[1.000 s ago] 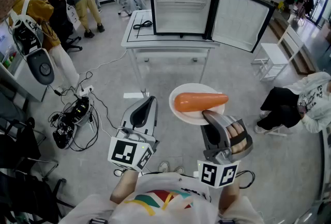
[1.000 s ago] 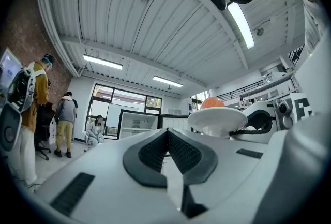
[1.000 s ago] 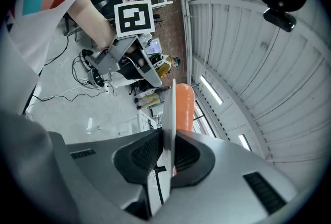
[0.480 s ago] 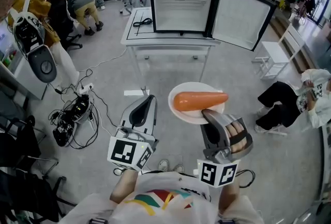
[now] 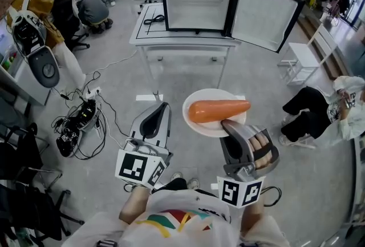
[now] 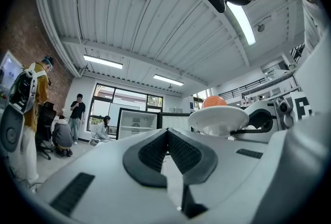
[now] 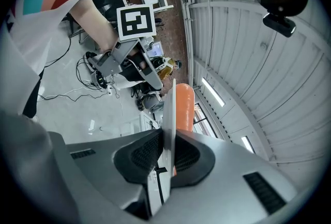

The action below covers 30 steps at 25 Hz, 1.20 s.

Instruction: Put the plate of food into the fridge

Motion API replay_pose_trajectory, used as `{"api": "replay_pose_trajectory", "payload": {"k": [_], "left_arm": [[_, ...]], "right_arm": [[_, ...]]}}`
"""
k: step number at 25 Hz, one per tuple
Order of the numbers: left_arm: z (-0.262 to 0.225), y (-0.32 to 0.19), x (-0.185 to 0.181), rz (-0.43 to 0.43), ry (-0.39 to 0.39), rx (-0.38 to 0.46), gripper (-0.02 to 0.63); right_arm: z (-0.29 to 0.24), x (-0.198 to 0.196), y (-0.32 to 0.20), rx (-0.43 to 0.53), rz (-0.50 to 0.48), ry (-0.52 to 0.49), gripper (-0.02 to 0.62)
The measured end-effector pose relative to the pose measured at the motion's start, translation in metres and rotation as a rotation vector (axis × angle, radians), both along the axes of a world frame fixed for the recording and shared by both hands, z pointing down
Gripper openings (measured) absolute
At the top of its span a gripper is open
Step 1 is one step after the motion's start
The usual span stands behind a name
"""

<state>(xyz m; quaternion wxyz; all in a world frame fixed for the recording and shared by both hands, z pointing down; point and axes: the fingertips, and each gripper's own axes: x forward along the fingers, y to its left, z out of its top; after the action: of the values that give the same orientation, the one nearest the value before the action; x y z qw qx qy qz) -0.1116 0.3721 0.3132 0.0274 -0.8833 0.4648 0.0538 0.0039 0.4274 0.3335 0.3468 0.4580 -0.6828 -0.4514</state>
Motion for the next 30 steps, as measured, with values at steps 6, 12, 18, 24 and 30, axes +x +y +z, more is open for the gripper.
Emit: {"api": "replay_pose_trajectory", "payload": {"k": [6,12,18,24,30], "left_arm": [[0.008,0.001,0.013,-0.02,0.003,-0.021,0.005],[-0.008,-0.012,0.008,-0.083,0.048,0.046,0.005],[-0.007,-0.039,0.014,-0.087,0.048,0.058,0.005],[-0.005,-0.092,0.019,-0.083,0.042,0.053,0.005],[-0.004,-0.165,0.015,-0.118,0.01,0.047,0.005]], "right_arm": [[0.006,0.017,-0.002,-0.012,-0.02,0.006,0.037],[0.008,0.024,-0.014,-0.027,-0.035,0.004,0.037],[0.013,0.036,-0.039,-0.022,-0.016,0.004,0.037],[0.013,0.037,-0.091,-0.02,-0.022,0.019,0.037],[0.011,0.035,-0.163,-0.031,-0.013,0.042,0.037]]}}
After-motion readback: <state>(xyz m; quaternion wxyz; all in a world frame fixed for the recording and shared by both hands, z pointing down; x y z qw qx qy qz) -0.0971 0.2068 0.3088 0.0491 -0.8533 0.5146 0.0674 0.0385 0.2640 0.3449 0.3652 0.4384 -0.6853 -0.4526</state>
